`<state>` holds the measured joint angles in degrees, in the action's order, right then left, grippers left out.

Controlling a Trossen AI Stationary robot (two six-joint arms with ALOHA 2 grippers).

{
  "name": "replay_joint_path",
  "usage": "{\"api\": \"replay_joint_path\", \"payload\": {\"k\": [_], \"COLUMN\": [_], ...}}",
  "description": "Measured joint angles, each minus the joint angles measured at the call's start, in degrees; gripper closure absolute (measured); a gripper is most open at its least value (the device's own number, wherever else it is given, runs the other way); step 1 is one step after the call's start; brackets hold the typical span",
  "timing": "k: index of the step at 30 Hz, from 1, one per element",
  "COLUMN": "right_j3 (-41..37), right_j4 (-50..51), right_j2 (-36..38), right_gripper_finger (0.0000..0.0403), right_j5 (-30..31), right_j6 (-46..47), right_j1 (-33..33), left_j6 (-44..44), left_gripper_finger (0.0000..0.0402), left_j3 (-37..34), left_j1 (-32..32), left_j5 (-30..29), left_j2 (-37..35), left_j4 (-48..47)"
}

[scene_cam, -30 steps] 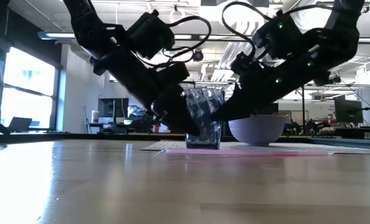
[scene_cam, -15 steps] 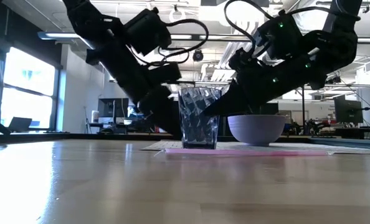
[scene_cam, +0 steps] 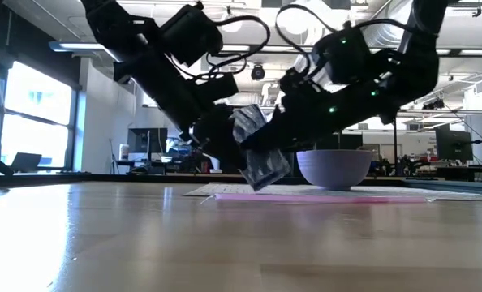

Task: Pick & Place Utensil
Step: Put the blue cup on the gray mat to the top right of the violet bowl

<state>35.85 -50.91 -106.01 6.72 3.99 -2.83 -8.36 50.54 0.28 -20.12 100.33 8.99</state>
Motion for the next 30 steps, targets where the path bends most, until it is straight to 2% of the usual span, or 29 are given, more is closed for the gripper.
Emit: {"api": "replay_joint_path", "payload": {"k": [13,21,30], "right_j3": [2.6,2.5,2.5], "right_j4": [3.7,14.0,14.1], "right_j2": [-1.9,3.4,4.5], "right_gripper_finger": [0.0004,0.0004,0.0004], "right_j5": [1.7,3.3,3.4], "right_j6": [2.9,3.7,4.1], "right_j1": [0.1,0.3,0.9], "left_j6": [0.6,0.6,0.7], "left_gripper_finger": [0.0005,0.0005,0.0005], "left_j3": [0.0,0.2,0.5], "left_j1": [0.1,0.1,0.1], "left_j5": [-1.2,-1.7,-1.1], "left_j2": [0.0,-0.6,-0.6], "left_j4": [-1.9,-1.6,-1.6]}}
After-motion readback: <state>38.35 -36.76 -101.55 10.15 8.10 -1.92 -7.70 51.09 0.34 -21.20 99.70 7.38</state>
